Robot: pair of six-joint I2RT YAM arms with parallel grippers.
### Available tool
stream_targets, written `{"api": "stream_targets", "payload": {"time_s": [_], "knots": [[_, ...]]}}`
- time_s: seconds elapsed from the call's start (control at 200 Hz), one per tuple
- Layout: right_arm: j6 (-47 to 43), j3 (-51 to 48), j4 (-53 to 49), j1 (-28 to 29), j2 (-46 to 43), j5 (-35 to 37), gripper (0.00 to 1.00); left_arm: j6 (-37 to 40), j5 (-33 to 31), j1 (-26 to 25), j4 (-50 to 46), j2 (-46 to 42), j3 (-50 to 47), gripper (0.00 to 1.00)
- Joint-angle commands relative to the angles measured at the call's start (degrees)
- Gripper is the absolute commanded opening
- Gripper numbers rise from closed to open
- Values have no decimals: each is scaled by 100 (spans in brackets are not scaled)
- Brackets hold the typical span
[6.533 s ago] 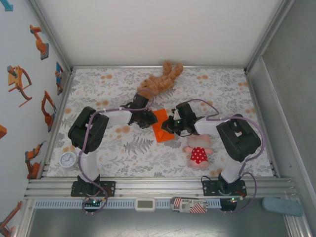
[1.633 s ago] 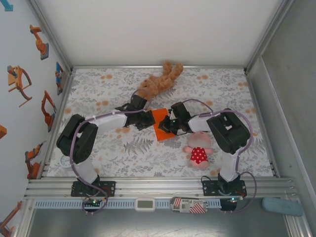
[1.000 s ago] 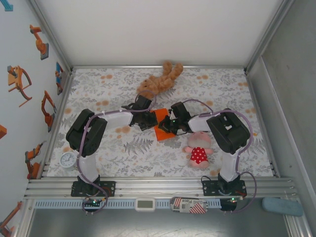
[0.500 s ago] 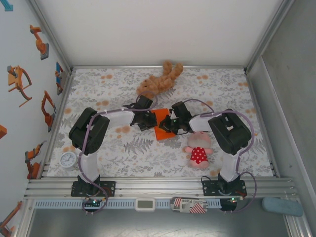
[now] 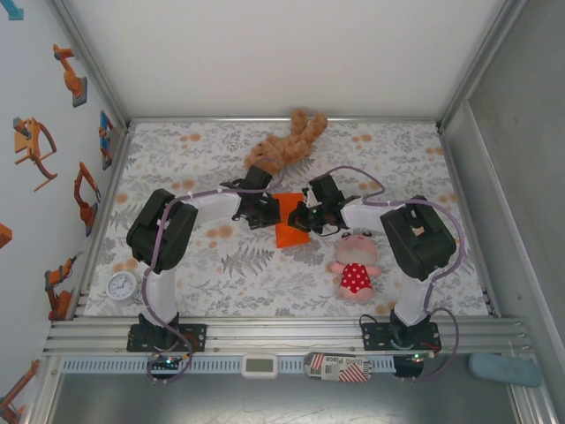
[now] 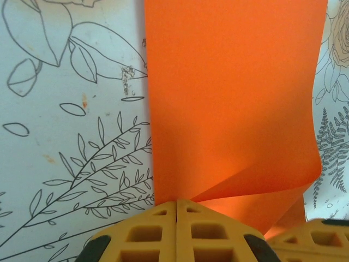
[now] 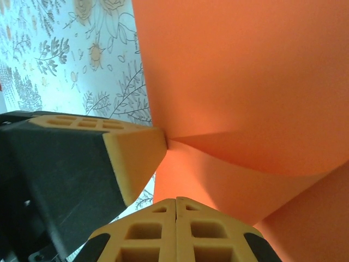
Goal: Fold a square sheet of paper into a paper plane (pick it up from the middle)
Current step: Fold the triangle a second time at the center of the table.
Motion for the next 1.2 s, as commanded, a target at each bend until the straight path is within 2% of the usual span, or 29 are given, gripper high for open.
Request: {"api": "stream_targets", "payload": {"time_s": [0.0,0.185,0.361,0.606,0.816,1.192], "knots": [[-227,192,-136,-67,186,23,0,236,-42,41,-339,215,47,0],[-261,241,-161,-149,345,105,0,264,-52,61,-414,265,82,0],[-185,-149,-27,-211,301,235,0,128,-320,102,-673,354,78,0],[-23,-719,567,-488,-129,126,0,97,-382,120,-642,419,-95,0],[-263,-593,483,-547,-670,191,0,245,-329,112,-631,393,23,0],[-103,-3,371,-204,135,76,0,221,-326,99,-662,449,73,0]]}}
